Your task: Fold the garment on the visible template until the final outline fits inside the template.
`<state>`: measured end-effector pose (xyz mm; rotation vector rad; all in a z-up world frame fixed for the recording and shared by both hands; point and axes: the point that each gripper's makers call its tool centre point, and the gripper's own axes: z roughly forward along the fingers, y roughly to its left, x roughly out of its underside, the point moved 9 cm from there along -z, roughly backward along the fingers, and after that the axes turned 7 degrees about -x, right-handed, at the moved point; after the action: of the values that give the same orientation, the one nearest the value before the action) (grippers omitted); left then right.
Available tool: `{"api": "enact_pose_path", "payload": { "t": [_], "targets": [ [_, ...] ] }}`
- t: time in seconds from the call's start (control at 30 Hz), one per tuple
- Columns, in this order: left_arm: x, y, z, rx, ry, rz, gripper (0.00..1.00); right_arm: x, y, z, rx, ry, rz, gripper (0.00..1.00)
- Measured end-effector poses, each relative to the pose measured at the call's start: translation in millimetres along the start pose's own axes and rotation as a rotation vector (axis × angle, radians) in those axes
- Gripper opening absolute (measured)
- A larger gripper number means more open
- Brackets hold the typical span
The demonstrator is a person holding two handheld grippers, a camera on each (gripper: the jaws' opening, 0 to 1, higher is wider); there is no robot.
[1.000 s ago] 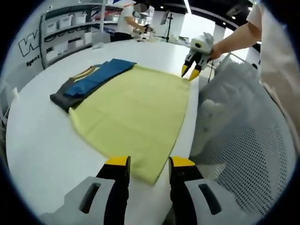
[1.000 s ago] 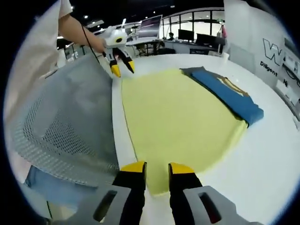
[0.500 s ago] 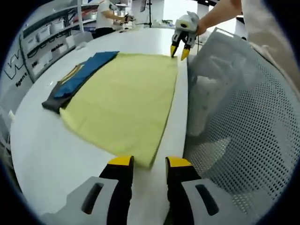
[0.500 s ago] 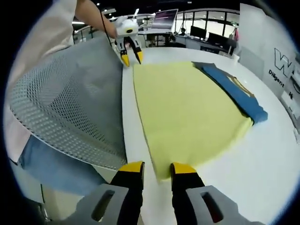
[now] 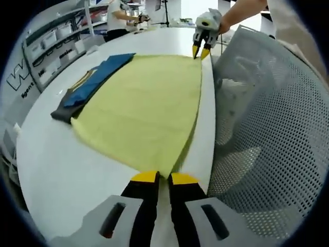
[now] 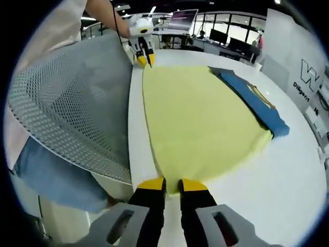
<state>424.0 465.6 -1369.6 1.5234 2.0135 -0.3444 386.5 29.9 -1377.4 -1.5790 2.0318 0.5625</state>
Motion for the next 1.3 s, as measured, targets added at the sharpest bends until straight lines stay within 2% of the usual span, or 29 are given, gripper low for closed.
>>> {"api": "enact_pose_path", "payload": {
  "t": [0.27, 0.37, 0.43, 0.6, 0.73, 0.9, 1.03, 1.3],
  "targets": [
    [-6.4, -10.4, -10, 0.016, -0.003, 0.018, 0.04, -5.0, 6, -11, -0.027, 0.014, -0.01, 0.0],
    [-9.8, -12.1, -16, 0.024, -0.012, 0.002, 0.04, -9.3, 8, -18, -0.045, 0.013, -0.015, 0.0],
    [-13.0, -13.9, -21, 0.045, -0.017, -0.036, 0.04, -12.7, 9, -24, -0.064, 0.013, -0.019, 0.0],
    [-19.7, -17.3, -36, 0.087, -0.026, -0.044, 0.04, -17.2, 13, -37, -0.131, 0.014, -0.023, 0.0],
    [-23.4, -15.2, -43, 0.073, -0.042, -0.054, 0.04, -21.8, 10, -44, -0.148, -0.008, -0.004, 0.0],
    [-33.8, -1.7, -53, 0.029, -0.094, -0.106, 0.04, -31.8, -2, -54, -0.129, -0.044, 0.01, 0.0],
    [-44.4, 13.2, -60, -0.005, -0.125, -0.112, 0.04, -40.0, -20, -63, -0.093, -0.07, 0.013, 0.0],
    [-73.6, 60.9, -70, -0.059, -0.176, -0.121, 0.04, -61.0, -69, -82, 0.001, -0.145, 0.039, 0.0]
  ]
}}
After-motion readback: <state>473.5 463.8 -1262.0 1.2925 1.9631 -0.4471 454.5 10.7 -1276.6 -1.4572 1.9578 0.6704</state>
